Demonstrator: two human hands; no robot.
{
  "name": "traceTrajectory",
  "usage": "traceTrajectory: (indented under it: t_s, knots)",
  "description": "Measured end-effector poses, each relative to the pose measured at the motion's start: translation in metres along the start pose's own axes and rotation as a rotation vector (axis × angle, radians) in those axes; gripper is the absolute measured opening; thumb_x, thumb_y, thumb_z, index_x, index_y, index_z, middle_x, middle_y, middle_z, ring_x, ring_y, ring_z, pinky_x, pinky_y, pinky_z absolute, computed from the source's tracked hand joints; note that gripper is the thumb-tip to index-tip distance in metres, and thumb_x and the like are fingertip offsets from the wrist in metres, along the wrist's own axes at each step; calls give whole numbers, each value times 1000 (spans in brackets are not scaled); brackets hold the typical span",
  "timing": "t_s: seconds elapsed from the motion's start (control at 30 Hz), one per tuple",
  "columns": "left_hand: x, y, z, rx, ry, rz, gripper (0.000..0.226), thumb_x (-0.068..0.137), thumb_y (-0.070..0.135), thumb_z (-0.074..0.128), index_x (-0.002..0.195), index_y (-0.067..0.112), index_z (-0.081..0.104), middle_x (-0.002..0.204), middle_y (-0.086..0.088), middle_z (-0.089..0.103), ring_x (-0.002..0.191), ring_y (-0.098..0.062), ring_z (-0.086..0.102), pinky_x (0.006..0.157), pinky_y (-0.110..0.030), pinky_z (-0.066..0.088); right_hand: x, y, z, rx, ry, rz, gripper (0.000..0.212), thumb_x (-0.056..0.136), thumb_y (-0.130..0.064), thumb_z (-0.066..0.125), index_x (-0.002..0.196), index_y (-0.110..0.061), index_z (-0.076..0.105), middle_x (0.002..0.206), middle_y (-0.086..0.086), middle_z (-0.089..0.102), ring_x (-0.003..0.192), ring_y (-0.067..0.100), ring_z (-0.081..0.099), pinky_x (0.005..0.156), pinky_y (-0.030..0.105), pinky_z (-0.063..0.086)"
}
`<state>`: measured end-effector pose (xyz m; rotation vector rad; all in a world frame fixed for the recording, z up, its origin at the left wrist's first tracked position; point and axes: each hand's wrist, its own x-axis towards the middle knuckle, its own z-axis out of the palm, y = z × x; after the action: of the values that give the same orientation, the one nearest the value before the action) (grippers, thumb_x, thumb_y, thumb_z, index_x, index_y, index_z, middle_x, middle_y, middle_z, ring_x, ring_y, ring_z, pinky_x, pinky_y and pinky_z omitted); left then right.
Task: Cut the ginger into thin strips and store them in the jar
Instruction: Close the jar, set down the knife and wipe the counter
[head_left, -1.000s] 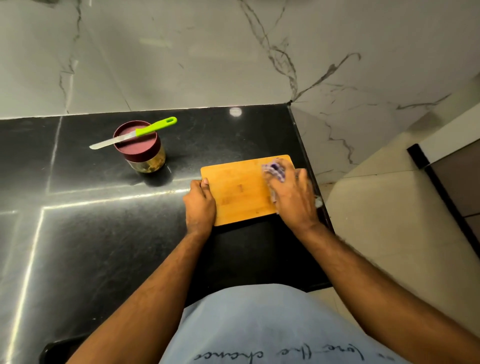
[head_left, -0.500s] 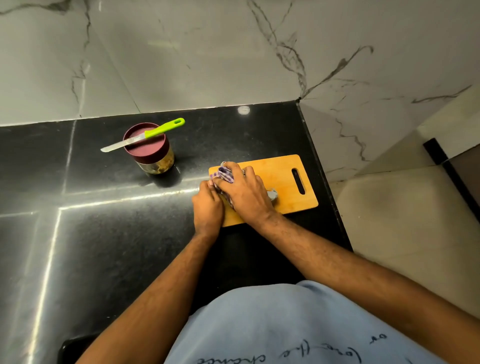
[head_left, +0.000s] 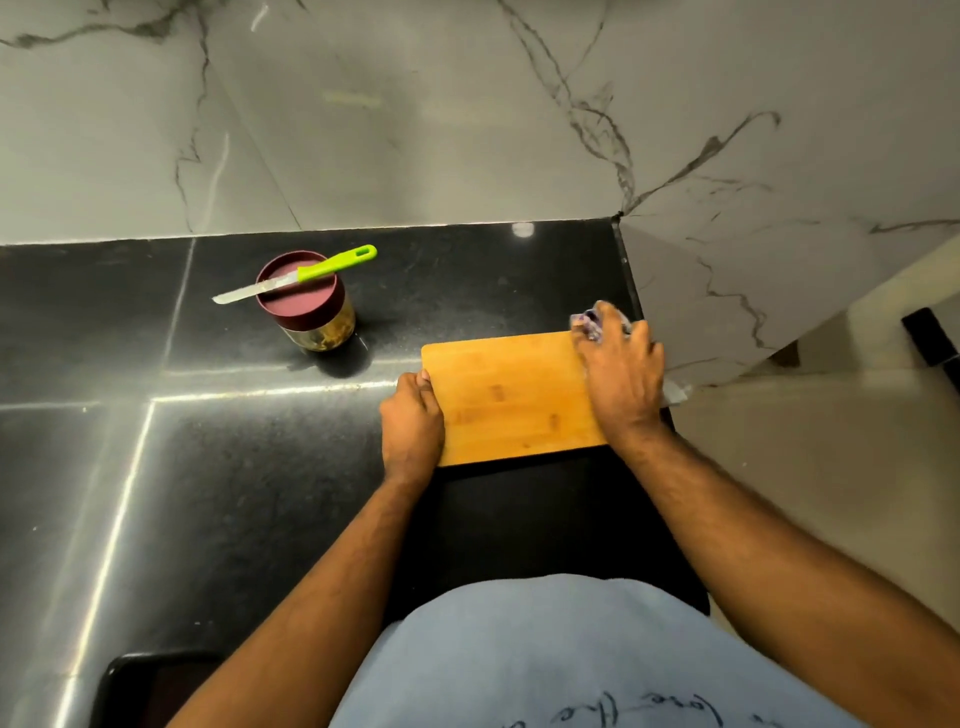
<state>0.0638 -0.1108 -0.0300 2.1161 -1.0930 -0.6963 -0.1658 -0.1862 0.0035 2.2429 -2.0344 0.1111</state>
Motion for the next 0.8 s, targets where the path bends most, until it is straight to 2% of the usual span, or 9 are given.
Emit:
traceTrajectory:
  t_s: [0.1,0.2,0.3,0.37,0.43,0.5,0.57,0.67,0.8]
  knots:
    - [-1,-1,2,-43,24,-1,37,108,38,32,94,14,57,82,1,60,73,-9,57,59,-26,39,-1,25,0,17,60,91,46,87,-23,69,129,-26,52,136,5,42,95,31,47,71,43,47]
    - [-2,1,1,-81,50,-8,38,108,35,32,89,12,55,78,0,58,70,-8,54,58,-25,37,-12,0,-14,288,109,87,39,96,-45,49,133,-33,43,125,2,46,96,19,45,76,34,46]
    - [-2,1,0,-87,55,-12,36,109,31,34,87,11,55,77,2,56,71,-10,53,62,-28,36,-34,-54,-29,359,132,-213,41,100,-53,33,138,-39,38,130,-2,42,96,8,41,75,26,48]
    - [-2,0,-2,-104,56,-19,35,108,29,35,88,11,56,80,1,58,75,-17,57,67,-30,36,-53,-81,-26,278,126,-475,37,101,-37,36,138,-36,42,145,0,33,99,18,43,72,31,46]
    - [-3,0,-2,-117,38,-25,37,107,36,38,93,10,60,85,0,62,78,-16,58,68,-30,38,-67,-89,-20,261,82,-554,37,98,-28,35,132,-35,47,149,2,31,99,27,46,69,38,44]
    - [-3,0,-1,-138,-9,-46,41,103,50,44,94,14,62,85,4,64,76,-10,59,64,-29,41,-70,-77,-13,288,65,-440,31,95,-31,51,126,-38,50,145,0,32,98,28,49,70,38,47]
    - [0,1,-1,-126,-50,-62,43,96,60,51,95,18,62,83,6,65,76,-7,61,62,-27,45,-63,-55,-6,238,33,-307,40,87,-37,66,125,-38,51,142,0,33,97,27,48,72,39,48]
    - [2,-1,-1,-92,-68,-41,43,96,59,54,93,17,62,80,3,65,72,-10,60,60,-27,42,-51,-23,-11,173,-45,-33,41,91,-43,57,131,-35,50,142,0,37,100,22,43,76,34,42]
    - [-2,1,-5,-113,-61,-37,38,105,46,42,90,13,56,83,1,59,74,-9,52,67,-30,40,-44,-14,-28,193,8,13,41,89,-32,63,129,-29,54,147,2,29,104,24,43,79,38,49]
